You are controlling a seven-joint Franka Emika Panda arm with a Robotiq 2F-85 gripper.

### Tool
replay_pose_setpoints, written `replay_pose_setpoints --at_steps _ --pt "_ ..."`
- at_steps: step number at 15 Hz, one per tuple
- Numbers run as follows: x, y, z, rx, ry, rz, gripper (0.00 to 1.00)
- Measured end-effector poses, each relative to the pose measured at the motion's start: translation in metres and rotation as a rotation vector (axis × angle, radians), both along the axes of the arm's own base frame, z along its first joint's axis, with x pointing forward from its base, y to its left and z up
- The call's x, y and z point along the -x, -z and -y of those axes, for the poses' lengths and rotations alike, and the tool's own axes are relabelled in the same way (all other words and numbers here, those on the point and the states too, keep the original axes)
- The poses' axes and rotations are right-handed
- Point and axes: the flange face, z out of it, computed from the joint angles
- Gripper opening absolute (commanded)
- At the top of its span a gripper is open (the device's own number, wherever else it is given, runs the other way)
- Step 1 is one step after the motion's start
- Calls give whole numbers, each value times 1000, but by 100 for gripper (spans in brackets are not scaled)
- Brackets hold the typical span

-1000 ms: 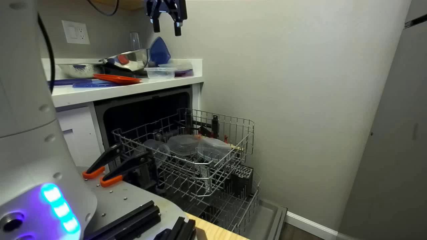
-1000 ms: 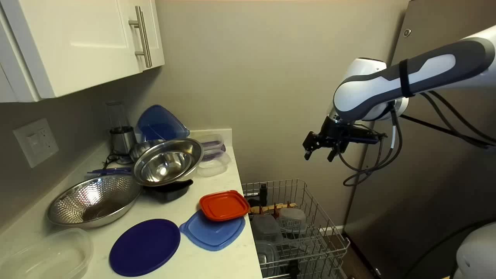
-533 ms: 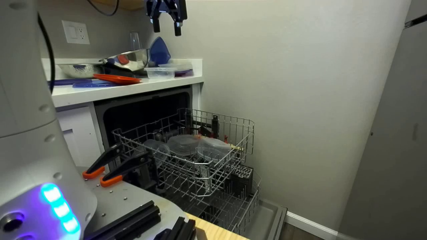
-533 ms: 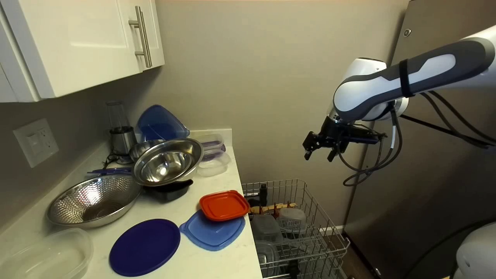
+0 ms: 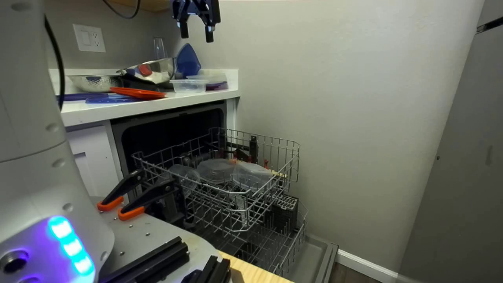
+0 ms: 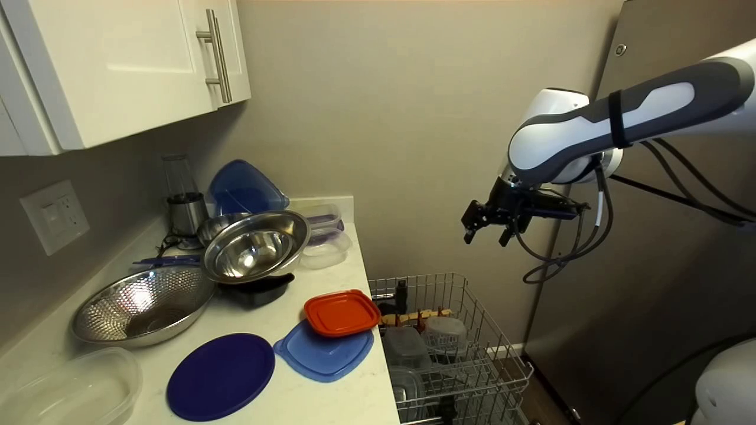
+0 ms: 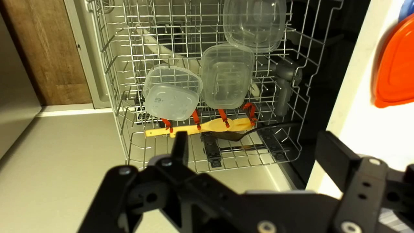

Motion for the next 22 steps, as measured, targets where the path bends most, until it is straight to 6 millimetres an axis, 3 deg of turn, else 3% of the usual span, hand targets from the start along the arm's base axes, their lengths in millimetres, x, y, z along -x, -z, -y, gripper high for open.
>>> replay_pose_setpoints --at_steps 4,6,11,15,22 --pt "-1 1 1 -1 3 -3 100" --pt "-6 11 6 -4 14 -26 100" --pt "-52 73 26 -7 66 -92 100" --pt "-94 119 28 -3 86 -148 100" --pt "-140 172 25 49 82 -167 100"
